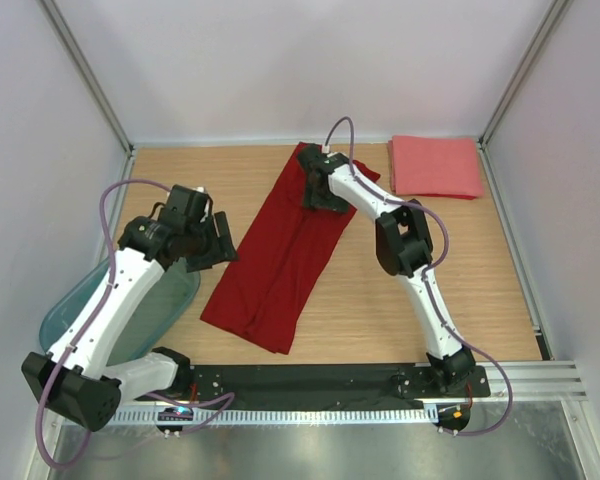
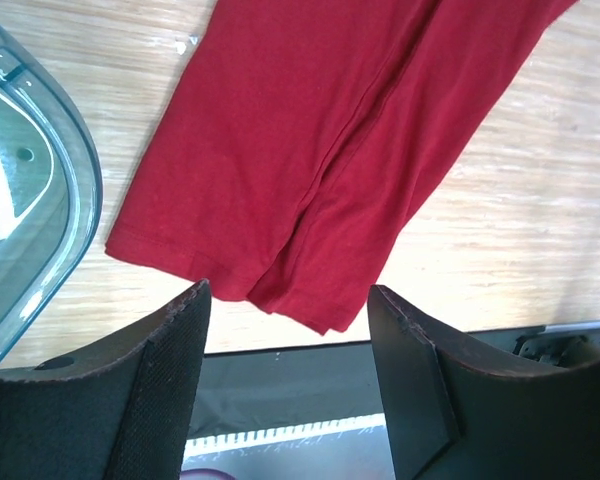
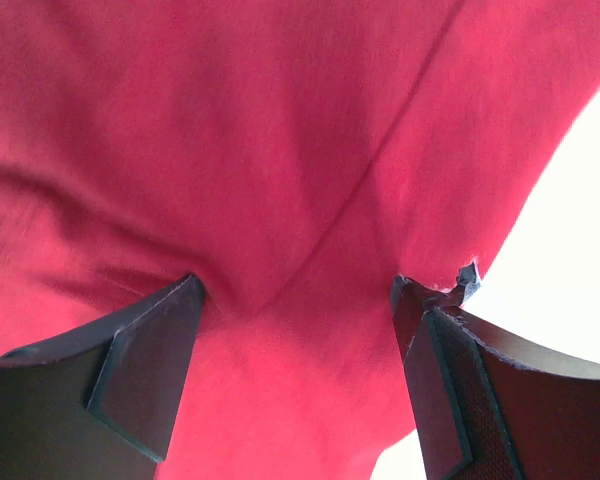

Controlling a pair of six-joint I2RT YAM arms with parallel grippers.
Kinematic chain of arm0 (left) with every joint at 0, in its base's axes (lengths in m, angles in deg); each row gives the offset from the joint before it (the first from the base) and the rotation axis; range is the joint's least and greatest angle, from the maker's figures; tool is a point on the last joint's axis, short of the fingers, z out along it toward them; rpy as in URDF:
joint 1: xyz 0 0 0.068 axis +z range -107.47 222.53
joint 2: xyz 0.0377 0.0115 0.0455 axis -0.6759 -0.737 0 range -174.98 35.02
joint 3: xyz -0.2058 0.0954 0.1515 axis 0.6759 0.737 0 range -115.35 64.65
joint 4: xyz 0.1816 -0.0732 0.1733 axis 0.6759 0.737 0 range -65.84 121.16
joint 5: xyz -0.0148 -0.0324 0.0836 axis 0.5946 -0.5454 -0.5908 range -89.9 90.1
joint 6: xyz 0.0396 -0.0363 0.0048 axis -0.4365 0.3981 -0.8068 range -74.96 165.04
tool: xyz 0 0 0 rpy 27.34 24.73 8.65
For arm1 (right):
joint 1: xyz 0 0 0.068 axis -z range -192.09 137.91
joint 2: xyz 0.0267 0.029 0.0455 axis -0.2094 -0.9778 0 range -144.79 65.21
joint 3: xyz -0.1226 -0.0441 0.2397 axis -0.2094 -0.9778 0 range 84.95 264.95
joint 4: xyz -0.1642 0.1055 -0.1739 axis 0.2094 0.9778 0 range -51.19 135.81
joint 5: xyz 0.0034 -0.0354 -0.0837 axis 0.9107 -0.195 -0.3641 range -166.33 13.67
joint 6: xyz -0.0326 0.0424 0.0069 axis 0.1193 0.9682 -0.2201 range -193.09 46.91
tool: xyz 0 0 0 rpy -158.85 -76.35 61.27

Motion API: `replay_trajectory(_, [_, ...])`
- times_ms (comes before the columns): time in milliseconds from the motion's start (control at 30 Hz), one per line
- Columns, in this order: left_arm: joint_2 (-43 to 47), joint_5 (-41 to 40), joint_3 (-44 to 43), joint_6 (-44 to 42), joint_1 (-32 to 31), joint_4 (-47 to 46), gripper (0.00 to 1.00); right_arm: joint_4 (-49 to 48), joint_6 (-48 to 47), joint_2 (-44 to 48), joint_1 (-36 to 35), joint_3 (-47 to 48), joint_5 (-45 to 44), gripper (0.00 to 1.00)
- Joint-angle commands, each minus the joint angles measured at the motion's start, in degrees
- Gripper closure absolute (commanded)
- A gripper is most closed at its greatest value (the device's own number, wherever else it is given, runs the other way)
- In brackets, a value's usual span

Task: Fold and stack the t-shirts
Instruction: Fold the tshirt

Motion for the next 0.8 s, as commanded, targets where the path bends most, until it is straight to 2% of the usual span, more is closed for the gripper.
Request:
replay_trajectory(0, [0.9,2.3,0.0,-2.3,-0.2,1.3,0.34,-5.8,-7.7,-1.9,3.2,0.6,1.0,0.16])
replay_trajectory(100, [-1.0,5.3,0.3,-4.3,-0.3,2.7,0.33,-7.4,-13.8,-6.3,5.5,5.7,4.4,0.16])
replay_trajectory(267, [-2.9,5.8,0.5,-5.8,-2.6,4.9,0.32,-10.5,-28.4,-7.8,6.7,12.2,3.1,0.16])
replay_trajectory(367, [-4.2,6.5,2.2,-5.9,-5.5,4.1,0.32,-9.3,-28.2,-4.0,6.7,13.5,3.6,0.15])
replay_trajectory(467, [-7.4,8.0,4.1,-5.7,-7.1,1.4,0.32,-5.1,-22.8,3.5,6.3,11.8,3.0,0.14])
replay_trajectory(567, [-10.7,8.8,5.6,-5.0,-7.7,-2.4,0.32,-0.4,-18.7,13.5,4.7,6.3,4.2,0.13])
replay_trajectory(633, [-12.7,8.9,5.3,-5.4,-7.8,-3.7,0.32,1.1,-15.7,18.6,3.5,-1.9,5.8,0.13])
replay_trajectory(767, [-18.2,9.0,3.2,-6.8,-7.9,-5.3,0.37,1.1,-12.8,33.3,-3.8,-18.1,11.0,0.15])
